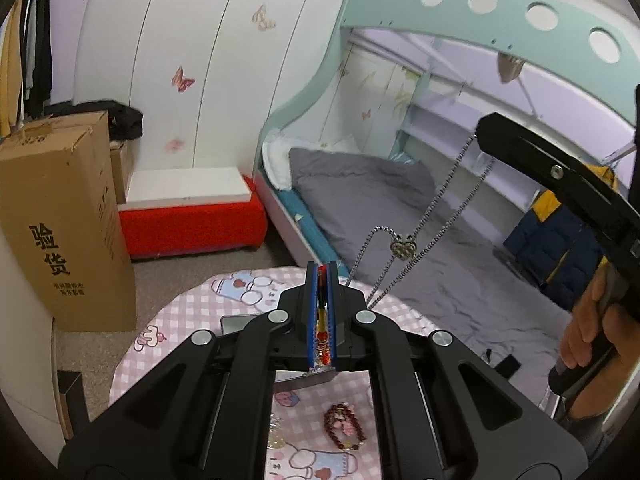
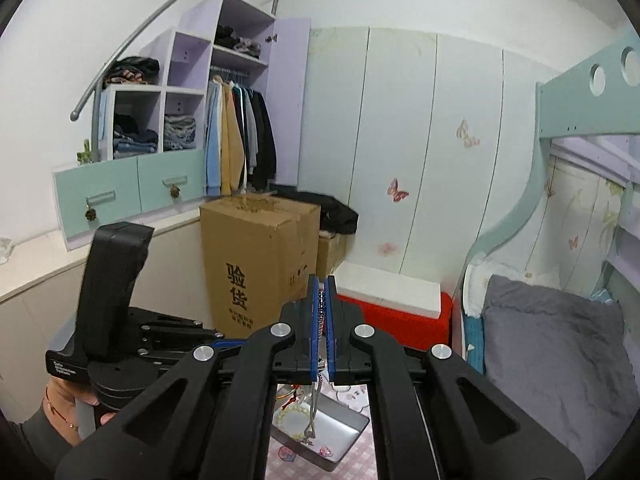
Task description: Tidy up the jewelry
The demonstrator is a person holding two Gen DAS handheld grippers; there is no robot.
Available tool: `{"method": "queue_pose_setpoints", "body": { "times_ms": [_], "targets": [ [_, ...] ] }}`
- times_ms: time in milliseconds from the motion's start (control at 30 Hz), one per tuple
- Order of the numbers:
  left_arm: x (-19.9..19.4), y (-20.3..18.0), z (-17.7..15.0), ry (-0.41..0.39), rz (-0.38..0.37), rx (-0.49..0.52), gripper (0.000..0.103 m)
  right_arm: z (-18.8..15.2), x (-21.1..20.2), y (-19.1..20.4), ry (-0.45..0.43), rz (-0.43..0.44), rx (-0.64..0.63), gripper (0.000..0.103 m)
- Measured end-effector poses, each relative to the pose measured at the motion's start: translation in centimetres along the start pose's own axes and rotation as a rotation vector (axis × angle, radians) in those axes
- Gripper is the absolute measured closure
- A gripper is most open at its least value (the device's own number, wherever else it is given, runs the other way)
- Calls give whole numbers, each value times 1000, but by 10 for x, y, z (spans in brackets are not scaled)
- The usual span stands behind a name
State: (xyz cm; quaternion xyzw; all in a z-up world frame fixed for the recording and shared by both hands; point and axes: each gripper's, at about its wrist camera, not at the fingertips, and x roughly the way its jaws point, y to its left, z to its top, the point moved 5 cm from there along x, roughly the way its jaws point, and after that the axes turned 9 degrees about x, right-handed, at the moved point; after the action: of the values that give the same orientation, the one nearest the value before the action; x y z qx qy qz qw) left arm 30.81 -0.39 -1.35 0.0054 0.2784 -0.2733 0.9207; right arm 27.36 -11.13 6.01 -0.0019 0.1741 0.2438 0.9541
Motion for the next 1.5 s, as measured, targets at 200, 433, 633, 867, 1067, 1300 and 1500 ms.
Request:
{"method": "queue_pose_setpoints", "body": {
  "times_ms": [200, 433, 633, 867, 1067, 1300, 1500],
  "targets": [
    [51, 13, -26, 103, -16, -30, 99, -41, 34, -14, 104, 17, 51, 102],
    [101, 27, -66, 232, -21, -79, 98, -100, 71, -29, 238, 29, 136, 102],
    [119, 34, -91, 318, -5, -90, 98, -132, 88, -40, 319, 14, 197, 99],
    [117, 34, -96, 342, 12, -78, 98, -132, 79, -46, 316, 9, 236, 93],
    [110, 27, -97, 349, 64, -35, 98, -131, 53, -47, 286, -5, 254, 81],
    [109, 34, -95, 336, 119, -63, 97, -139, 33, -46, 274, -12, 287, 78],
    [101, 39, -92, 280, 131, -101, 80, -145, 22, -41, 268, -8, 301, 76]
  ]
}}
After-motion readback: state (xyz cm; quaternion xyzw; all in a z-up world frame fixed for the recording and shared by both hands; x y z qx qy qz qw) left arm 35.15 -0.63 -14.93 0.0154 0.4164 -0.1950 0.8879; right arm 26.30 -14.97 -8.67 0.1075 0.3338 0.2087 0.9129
